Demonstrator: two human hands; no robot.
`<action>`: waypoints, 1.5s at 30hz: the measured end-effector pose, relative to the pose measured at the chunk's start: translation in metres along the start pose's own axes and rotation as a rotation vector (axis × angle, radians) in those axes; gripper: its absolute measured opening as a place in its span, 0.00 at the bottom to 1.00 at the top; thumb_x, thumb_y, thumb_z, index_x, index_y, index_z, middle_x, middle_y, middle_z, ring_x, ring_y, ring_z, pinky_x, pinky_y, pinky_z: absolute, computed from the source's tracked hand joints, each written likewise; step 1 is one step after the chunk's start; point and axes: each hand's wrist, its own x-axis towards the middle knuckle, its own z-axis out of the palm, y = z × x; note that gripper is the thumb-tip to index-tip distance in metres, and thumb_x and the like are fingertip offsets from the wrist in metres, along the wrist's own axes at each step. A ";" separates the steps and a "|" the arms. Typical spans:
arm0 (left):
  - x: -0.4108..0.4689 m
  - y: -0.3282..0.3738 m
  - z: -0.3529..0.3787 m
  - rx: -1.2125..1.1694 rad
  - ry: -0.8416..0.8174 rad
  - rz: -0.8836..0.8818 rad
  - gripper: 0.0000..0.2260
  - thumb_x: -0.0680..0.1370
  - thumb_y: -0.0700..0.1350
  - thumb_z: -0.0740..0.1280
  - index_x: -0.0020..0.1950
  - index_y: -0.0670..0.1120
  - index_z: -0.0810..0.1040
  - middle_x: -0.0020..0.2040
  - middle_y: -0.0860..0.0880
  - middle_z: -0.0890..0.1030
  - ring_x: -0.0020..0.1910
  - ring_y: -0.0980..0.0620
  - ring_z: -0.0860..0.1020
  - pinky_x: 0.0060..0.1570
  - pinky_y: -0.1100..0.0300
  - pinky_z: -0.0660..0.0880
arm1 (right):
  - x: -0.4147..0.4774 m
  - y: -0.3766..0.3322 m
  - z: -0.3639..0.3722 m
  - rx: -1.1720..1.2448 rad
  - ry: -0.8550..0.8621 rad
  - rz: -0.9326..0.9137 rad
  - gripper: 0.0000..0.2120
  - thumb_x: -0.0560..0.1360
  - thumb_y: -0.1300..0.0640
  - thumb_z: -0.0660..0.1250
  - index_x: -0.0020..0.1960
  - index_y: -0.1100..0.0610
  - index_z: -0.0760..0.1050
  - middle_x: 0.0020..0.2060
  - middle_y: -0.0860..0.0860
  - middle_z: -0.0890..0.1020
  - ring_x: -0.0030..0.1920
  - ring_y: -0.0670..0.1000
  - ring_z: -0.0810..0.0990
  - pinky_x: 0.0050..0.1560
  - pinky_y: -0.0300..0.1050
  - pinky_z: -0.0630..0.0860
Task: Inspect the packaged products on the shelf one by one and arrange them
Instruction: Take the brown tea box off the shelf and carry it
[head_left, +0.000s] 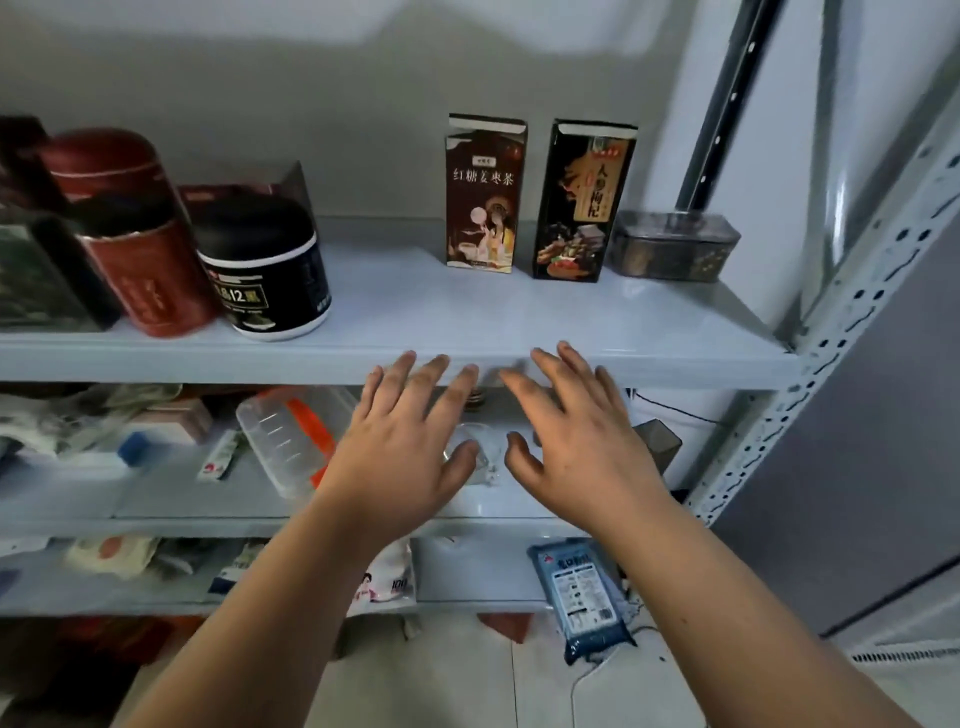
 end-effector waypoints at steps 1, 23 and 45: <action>0.008 -0.008 0.000 -0.014 0.021 0.009 0.30 0.80 0.59 0.55 0.80 0.48 0.63 0.76 0.41 0.69 0.77 0.35 0.63 0.75 0.36 0.60 | 0.012 0.000 0.000 0.005 -0.002 0.003 0.30 0.76 0.48 0.67 0.77 0.52 0.67 0.76 0.59 0.68 0.80 0.62 0.59 0.77 0.67 0.60; 0.225 -0.090 0.029 -0.356 -0.227 -0.584 0.19 0.76 0.63 0.67 0.55 0.49 0.80 0.61 0.49 0.80 0.60 0.45 0.76 0.67 0.47 0.67 | 0.185 0.094 0.039 0.277 -0.335 -0.020 0.24 0.78 0.38 0.65 0.72 0.44 0.74 0.68 0.44 0.73 0.68 0.47 0.72 0.70 0.49 0.71; 0.284 -0.113 0.055 -1.494 0.556 -0.589 0.12 0.79 0.47 0.71 0.61 0.47 0.76 0.50 0.48 0.85 0.43 0.54 0.86 0.38 0.63 0.81 | 0.222 0.074 0.064 0.348 -0.261 -0.025 0.33 0.78 0.40 0.65 0.79 0.44 0.58 0.73 0.48 0.66 0.73 0.51 0.66 0.67 0.45 0.68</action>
